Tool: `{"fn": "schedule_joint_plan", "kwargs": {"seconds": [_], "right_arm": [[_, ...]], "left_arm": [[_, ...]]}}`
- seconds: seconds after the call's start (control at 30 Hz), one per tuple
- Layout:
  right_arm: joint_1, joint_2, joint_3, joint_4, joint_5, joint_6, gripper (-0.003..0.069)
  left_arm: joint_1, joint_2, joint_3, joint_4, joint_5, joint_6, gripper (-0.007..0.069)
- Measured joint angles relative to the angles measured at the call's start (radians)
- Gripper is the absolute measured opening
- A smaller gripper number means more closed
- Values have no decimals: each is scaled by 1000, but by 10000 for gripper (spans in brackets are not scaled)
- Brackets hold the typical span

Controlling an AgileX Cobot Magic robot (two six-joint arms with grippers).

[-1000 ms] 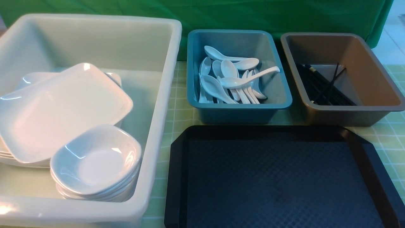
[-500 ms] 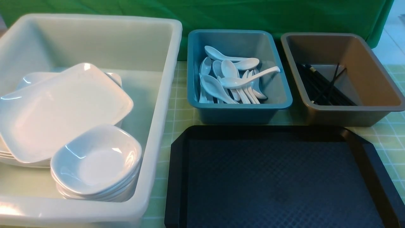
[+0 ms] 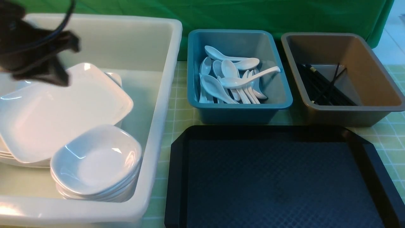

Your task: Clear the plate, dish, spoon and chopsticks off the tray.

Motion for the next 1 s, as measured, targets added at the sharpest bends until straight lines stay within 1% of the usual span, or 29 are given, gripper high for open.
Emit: {"fn": "schedule_joint_plan", "kwargs": {"seconds": [0.13,0.23,0.33,0.4,0.43,0.5,0.57,0.67,0.7,0.77,0.8,0.9,0.97,1.0], "right_arm": [[0,0,0,0,0,0,14],[0,0,0,0,0,0,16],[0,0,0,0,0,0,19],[0,0,0,0,0,0,22],[0,0,0,0,0,0,24],[0,0,0,-2,1,0,29],[0,0,0,-8,1,0,31],[0,0,0,-16,1,0,32],[0,0,0,-23,1,0,34],[0,0,0,-26,1,0,38],[0,0,0,-27,1,0,40],[0,0,0,-29,1,0,40],[0,0,0,-30,0,0,40],[0,0,0,-31,0,0,40]], "left_arm": [[0,171,-138,-100,9,14,-12],[0,310,-239,-134,25,10,-12],[0,418,-306,-124,40,-7,-12],[1,455,-331,-89,58,-11,-12],[7,472,-354,-38,86,-21,-12],[39,478,-384,42,113,-53,-11],[80,468,-394,65,117,-65,-11],[150,451,-396,57,119,-69,-10],[201,433,-379,33,117,-69,-7],[252,412,-345,28,117,-73,0],[278,397,-313,36,117,-80,8],[337,347,-210,116,124,-129,52],[364,326,-162,172,128,-156,94],[366,326,-158,177,128,-159,99]]}}
